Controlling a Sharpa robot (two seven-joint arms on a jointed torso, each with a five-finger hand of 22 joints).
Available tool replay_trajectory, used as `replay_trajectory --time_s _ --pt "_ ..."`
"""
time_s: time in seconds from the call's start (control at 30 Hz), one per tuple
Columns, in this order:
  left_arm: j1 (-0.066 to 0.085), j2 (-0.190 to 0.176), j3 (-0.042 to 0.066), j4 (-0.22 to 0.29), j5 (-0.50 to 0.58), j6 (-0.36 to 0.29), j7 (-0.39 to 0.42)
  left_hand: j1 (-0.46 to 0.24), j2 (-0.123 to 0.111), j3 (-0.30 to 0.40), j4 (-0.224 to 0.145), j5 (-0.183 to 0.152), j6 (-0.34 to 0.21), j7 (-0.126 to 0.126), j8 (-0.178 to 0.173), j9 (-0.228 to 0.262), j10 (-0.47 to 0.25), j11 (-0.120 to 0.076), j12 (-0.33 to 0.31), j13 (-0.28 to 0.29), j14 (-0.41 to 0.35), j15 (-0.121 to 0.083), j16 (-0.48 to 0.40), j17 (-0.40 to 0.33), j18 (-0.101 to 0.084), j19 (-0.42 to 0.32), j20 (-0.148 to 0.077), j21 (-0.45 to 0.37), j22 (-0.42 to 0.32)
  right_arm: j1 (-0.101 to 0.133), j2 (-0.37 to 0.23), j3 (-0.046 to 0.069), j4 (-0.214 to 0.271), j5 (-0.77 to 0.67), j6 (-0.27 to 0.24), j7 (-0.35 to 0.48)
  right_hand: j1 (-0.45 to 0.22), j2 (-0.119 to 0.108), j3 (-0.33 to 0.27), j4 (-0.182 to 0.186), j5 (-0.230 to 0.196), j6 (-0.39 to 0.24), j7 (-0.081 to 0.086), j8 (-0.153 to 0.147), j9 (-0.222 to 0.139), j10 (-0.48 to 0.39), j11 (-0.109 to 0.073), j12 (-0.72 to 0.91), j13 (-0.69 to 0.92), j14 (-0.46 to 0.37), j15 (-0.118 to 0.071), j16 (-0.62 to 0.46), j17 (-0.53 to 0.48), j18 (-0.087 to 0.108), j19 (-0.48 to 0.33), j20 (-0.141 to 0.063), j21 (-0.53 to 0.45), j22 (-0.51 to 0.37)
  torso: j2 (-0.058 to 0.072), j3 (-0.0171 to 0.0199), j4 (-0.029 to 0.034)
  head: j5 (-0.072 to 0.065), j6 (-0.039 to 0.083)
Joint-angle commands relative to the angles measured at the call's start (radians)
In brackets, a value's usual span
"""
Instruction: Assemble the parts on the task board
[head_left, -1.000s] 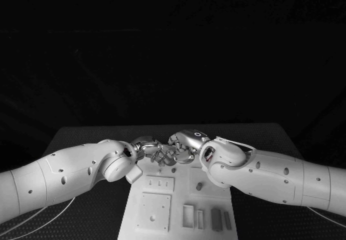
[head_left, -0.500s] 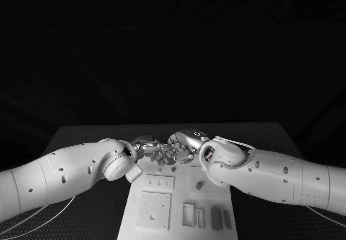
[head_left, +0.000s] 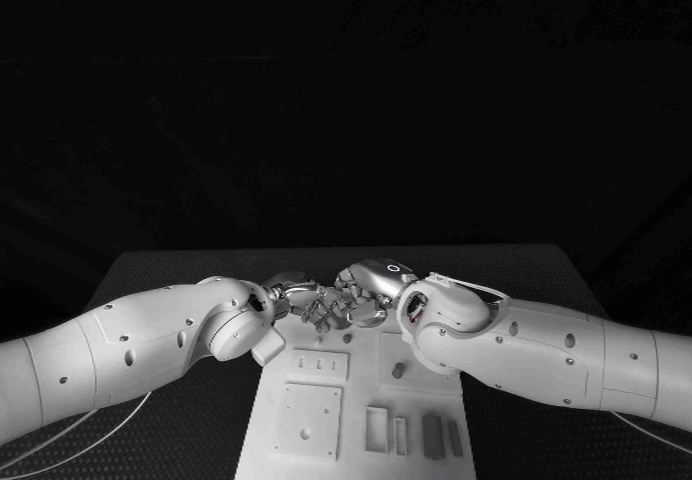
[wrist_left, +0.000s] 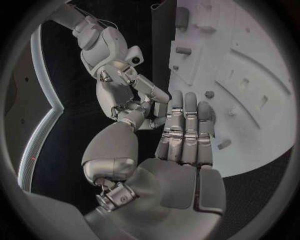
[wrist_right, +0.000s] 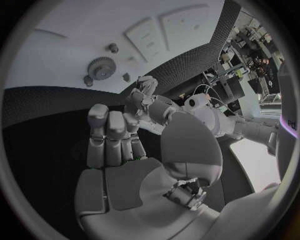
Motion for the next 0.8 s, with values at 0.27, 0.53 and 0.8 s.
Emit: replay_trajectory --time_s 0.27,0.53,0.8 --pt "0.002 0.01 0.002 0.006 -0.008 0.017 -0.015 -0.006 0.004 0.032 -0.031 0.182 0.036 -0.012 0.003 0.009 0.027 -0.012 0.022 0.031 0.014 -0.016 0.04 0.014 -0.006 -0.002 -0.014 0.007 0.007 -0.002 0.008 -0.002 0.006 -0.002 0.017 0.013 -0.008 -0.004 0.006 -0.001 0.0 0.181 -0.039 0.002 0.0 -0.051 -0.041 0.002 0.001 0.0 -0.006 0.005 0.0 0.053 0.006 -0.001 0.005 0.01 0.0 0.0 -0.0001 0.0 -0.004" --pt "0.002 0.008 0.002 0.007 -0.008 0.016 -0.011 0.034 0.086 0.063 -0.092 0.22 0.042 -0.014 0.004 0.017 0.019 -0.014 0.039 0.049 0.006 -0.016 0.055 0.018 -0.014 -0.008 -0.016 0.009 0.011 -0.002 0.007 -0.002 0.004 -0.002 0.022 0.012 -0.008 -0.004 0.006 -0.002 0.0 0.181 -0.039 0.002 0.0 -0.051 -0.041 0.002 0.0 0.0 -0.006 0.005 0.0 0.053 0.006 -0.001 0.005 0.01 0.0 0.0005 -0.0003 -0.001 -0.005" --pt "0.002 -0.002 0.002 0.017 0.009 0.023 0.006 0.047 0.128 0.104 -0.102 0.181 0.047 -0.015 0.001 0.022 0.014 -0.015 0.05 0.061 0.005 -0.017 0.062 0.016 -0.02 -0.011 -0.016 0.007 0.011 -0.003 0.007 -0.006 -0.007 -0.002 0.03 0.009 -0.008 -0.004 0.007 -0.002 0.001 0.181 -0.039 0.002 0.001 -0.051 -0.041 0.002 0.0 0.0 -0.006 0.004 0.0 0.053 0.006 -0.001 0.005 0.01 0.0 0.0006 -0.0006 -0.001 -0.006"
